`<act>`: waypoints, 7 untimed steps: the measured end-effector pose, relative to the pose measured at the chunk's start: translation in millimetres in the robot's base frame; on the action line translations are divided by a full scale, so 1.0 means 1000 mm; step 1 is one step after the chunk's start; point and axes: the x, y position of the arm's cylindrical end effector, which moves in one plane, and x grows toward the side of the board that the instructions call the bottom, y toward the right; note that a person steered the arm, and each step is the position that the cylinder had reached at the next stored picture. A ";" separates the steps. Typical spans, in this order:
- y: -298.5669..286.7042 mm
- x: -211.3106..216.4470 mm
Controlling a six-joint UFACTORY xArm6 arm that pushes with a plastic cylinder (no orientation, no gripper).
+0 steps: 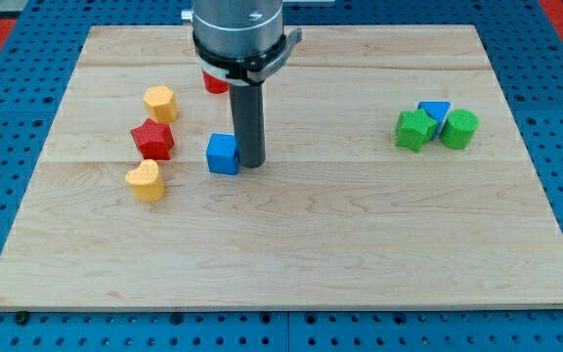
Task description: Slide the blue cube up a bit
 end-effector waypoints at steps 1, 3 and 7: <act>0.000 0.024; -0.013 0.022; -0.018 -0.063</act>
